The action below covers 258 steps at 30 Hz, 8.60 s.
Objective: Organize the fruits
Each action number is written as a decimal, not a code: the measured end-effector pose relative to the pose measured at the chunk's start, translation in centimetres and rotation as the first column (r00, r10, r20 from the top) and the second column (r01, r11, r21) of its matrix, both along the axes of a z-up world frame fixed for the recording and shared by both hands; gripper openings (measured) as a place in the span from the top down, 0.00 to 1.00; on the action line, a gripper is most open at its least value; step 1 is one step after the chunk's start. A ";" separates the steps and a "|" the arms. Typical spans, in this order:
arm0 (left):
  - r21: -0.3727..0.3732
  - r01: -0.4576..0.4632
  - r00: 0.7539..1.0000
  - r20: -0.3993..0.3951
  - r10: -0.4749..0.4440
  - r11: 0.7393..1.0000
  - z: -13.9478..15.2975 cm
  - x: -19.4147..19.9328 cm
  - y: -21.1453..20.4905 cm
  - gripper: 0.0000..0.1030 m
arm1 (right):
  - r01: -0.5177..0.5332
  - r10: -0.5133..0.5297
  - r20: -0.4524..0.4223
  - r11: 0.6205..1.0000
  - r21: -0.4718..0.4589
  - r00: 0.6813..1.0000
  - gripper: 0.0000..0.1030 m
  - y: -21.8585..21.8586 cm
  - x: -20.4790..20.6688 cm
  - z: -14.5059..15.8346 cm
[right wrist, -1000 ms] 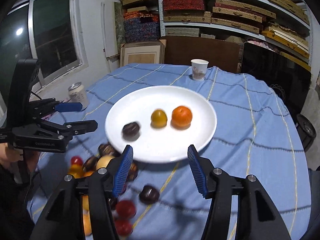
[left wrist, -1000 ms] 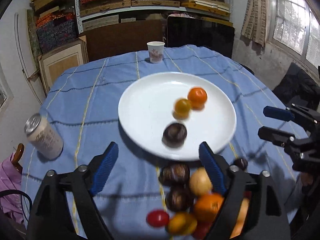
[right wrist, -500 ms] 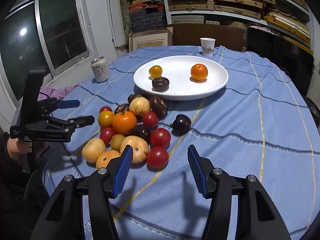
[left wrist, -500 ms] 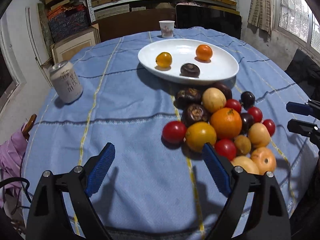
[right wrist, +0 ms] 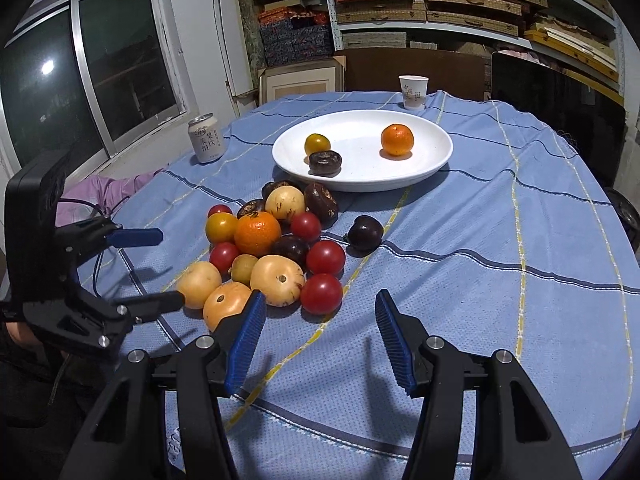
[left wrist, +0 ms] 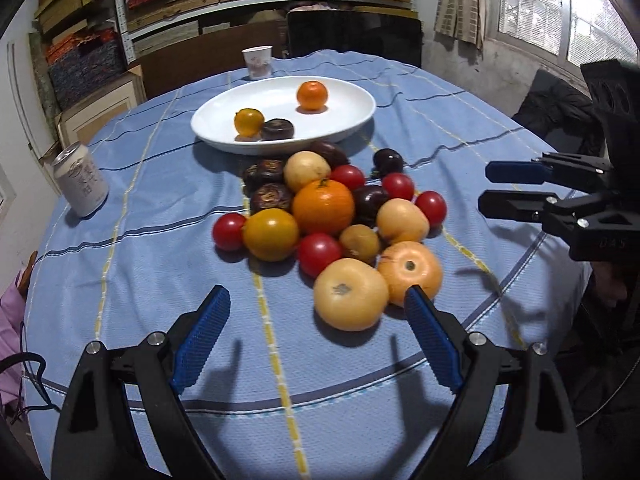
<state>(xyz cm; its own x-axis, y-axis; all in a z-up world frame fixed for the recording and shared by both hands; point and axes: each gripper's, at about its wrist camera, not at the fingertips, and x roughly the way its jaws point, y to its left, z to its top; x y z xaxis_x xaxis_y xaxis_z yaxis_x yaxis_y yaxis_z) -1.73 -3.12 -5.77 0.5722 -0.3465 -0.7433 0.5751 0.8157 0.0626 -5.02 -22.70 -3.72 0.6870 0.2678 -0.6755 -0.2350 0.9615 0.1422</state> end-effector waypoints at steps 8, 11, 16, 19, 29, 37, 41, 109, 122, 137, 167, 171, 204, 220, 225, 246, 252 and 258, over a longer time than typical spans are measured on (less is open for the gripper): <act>-0.016 0.016 0.999 -0.049 -0.017 1.000 -1.5 0.4 -1.1 0.52 | 0.015 -0.015 -0.004 1.000 0.004 1.000 0.44 -0.7 -0.6 -0.2; -0.035 0.020 0.998 -0.065 -0.023 0.999 -1.6 0.6 -1.1 0.50 | 0.006 -0.006 -0.016 1.000 0.018 1.000 0.44 -0.7 -0.6 -0.4; -0.048 0.006 0.996 -0.088 -0.010 0.999 -2.7 1.0 -1.4 0.45 | -0.015 0.016 -0.034 1.000 0.021 0.999 0.44 -0.1 -0.4 -1.0; -0.049 0.030 0.997 -0.074 -0.033 0.998 -2.3 0.6 -1.6 0.59 | -0.029 0.029 -0.029 0.999 0.014 0.999 0.44 0.2 -0.6 -0.8; -0.081 0.016 0.997 -0.069 -0.022 0.997 -1.6 0.4 0.1 0.59 | -0.139 0.139 -0.027 0.990 0.001 0.990 0.44 2.8 -1.3 -0.7; -0.060 0.049 0.993 -0.103 -0.055 0.997 -2.6 0.5 0.3 0.59 | -0.246 0.246 -0.033 0.969 0.004 0.969 0.44 6.0 -1.2 -0.2; -0.068 0.041 0.992 -0.119 -0.049 0.997 -2.4 0.9 1.2 0.53 | -0.297 0.297 -0.045 0.955 0.004 0.954 0.44 8.3 -0.2 0.0; -0.049 0.025 0.999 -0.029 -0.027 0.999 5.1 20.3 -4.7 0.38 | -0.020 0.029 -0.075 0.993 0.119 0.997 0.44 -2.5 19.2 5.5; 0.001 -0.128 0.990 0.067 0.127 0.992 2.6 8.2 0.9 0.06 | -0.029 0.029 0.013 0.999 0.021 0.999 0.32 -1.3 4.8 1.9; 0.008 -0.204 0.978 0.043 0.204 0.979 0.3 3.6 2.8 0.05 | 0.007 -0.005 0.041 1.000 -0.030 0.999 0.21 0.1 -1.3 -0.3; 0.014 -0.214 0.976 0.042 0.213 0.977 -0.5 4.9 2.0 0.05 | -0.138 0.139 0.005 0.987 -0.080 0.990 0.59 6.6 0.3 -2.6; -0.051 -0.170 0.986 -0.013 0.169 0.984 -0.4 5.2 1.7 0.05 | -0.113 0.114 0.023 0.993 -0.014 0.993 0.59 4.1 -0.1 -2.5; -0.047 0.045 0.998 -0.044 -0.047 0.998 -2.1 3.2 -1.6 0.63 | -0.091 0.090 0.014 0.994 0.062 0.996 0.58 1.5 -0.2 -3.2; -0.025 0.006 0.999 -0.034 -0.007 1.000 -2.2 3.7 -1.0 0.74 | -0.098 0.098 0.011 0.992 0.077 0.995 0.58 1.4 0.0 -3.4; -0.026 0.019 0.999 -0.026 -0.020 0.999 -2.2 3.5 -1.3 0.74 | -0.098 0.097 0.011 0.992 0.079 0.995 0.58 1.4 0.0 -3.4; -0.151 -0.039 0.996 0.074 0.050 0.988 5.1 8.1 1.0 0.74 | -0.055 0.054 0.140 0.998 -0.001 0.989 0.58 -0.9 3.7 2.9; -0.177 -0.096 0.993 0.044 0.105 0.979 5.7 15.8 0.2 0.74 | -0.003 0.006 0.146 1.000 -0.016 0.989 0.58 -2.4 10.3 3.9; -0.152 -0.159 0.987 -0.018 0.158 0.976 4.1 22.5 -1.0 0.74 | 0.052 -0.052 0.083 0.999 0.004 0.995 0.57 -3.1 17.0 2.0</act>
